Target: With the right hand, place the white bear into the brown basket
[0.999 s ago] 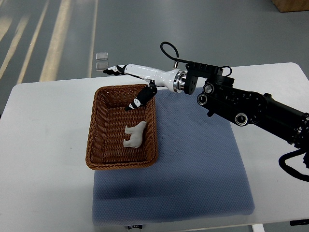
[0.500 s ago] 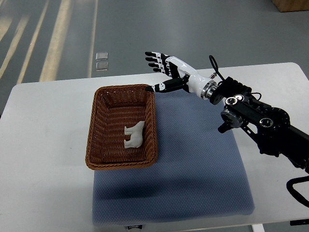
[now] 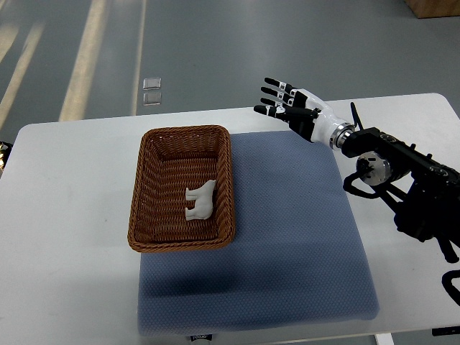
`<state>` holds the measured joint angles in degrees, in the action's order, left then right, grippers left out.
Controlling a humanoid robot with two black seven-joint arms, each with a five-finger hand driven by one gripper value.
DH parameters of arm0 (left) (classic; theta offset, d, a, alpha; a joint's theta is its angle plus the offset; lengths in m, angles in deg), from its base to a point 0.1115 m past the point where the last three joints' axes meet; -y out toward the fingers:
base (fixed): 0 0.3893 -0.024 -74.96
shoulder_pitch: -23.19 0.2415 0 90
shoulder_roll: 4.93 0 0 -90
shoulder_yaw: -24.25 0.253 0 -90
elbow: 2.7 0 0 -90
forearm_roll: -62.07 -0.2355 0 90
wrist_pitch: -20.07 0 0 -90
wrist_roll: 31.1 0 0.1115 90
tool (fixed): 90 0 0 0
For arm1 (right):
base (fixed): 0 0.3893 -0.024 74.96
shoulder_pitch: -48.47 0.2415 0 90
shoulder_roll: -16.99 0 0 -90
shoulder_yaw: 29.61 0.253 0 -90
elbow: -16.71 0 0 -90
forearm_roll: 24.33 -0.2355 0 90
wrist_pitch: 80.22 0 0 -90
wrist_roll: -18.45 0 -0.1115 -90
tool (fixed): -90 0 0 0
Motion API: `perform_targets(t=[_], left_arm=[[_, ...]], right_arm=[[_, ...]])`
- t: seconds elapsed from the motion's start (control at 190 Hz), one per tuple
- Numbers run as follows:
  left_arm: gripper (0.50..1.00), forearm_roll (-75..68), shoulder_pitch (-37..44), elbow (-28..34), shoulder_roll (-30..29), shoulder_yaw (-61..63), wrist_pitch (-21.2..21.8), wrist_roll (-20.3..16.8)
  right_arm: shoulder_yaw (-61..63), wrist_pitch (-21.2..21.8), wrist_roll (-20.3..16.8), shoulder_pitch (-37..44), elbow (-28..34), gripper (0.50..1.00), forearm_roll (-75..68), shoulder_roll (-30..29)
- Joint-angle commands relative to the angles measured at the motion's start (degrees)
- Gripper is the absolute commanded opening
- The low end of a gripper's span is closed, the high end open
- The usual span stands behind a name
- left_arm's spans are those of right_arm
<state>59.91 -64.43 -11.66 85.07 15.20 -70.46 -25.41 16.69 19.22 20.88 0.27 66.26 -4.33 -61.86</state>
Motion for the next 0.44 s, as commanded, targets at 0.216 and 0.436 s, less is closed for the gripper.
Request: perform_targets(t=[0.216,0.436], left_arm=[[1.0,0.05,-0.01,0.0,0.0,0.0,0.0,0.03],[1.0,-0.04,-0.01,0.0,0.0,0.0,0.0,0.03]], right_arm=[[-0.07,-0.13,0.11,-1.28,0.01,0.93,-10.42,-0.16],[-0.07,-0.13,0.38,-1.89,0.1,0.93,-9.98,0.19]])
